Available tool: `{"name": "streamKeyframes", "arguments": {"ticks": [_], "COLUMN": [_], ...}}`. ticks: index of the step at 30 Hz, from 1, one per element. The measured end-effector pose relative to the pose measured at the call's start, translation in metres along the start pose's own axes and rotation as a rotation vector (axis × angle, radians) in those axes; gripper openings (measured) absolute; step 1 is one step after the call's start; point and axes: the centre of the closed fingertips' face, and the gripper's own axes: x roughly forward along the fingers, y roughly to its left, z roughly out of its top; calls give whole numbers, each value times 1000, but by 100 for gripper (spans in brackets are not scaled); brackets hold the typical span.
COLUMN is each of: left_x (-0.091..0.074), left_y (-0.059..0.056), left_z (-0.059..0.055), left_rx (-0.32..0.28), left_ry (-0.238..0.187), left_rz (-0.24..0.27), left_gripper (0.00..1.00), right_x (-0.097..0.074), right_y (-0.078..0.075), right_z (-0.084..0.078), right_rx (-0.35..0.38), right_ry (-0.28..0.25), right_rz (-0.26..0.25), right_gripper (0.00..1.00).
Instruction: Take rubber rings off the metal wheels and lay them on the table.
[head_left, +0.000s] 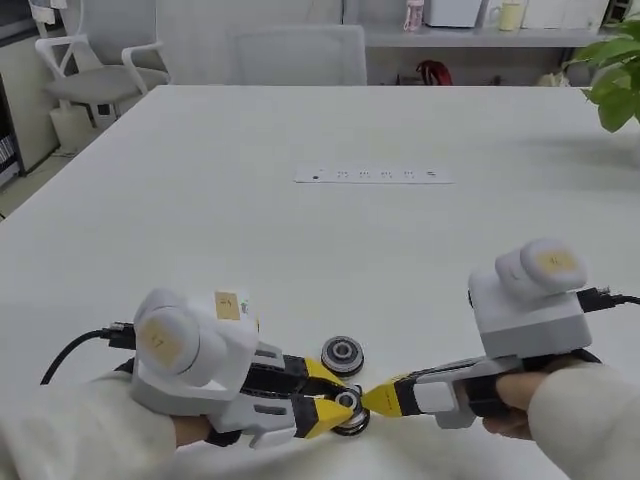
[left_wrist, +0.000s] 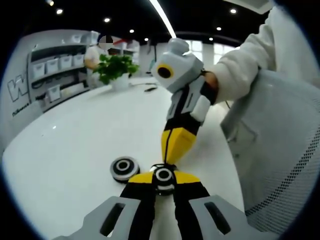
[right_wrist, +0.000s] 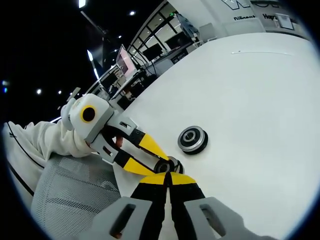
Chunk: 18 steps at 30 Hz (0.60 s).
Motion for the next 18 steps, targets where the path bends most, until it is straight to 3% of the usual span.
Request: {"name": "streamKeyframes", "arguments": {"ticks": [18], "left_x": [0], "left_y": [0], "left_z": [0], "left_rx": [-11], "left_ry": [2], "left_rz": [-1], "left_gripper": [14], "right_x": [1], "right_y": [5], "right_z": [1], "right_rx": [-19], "right_ry": [-2], "right_rz": [15], "right_gripper": [0]}}
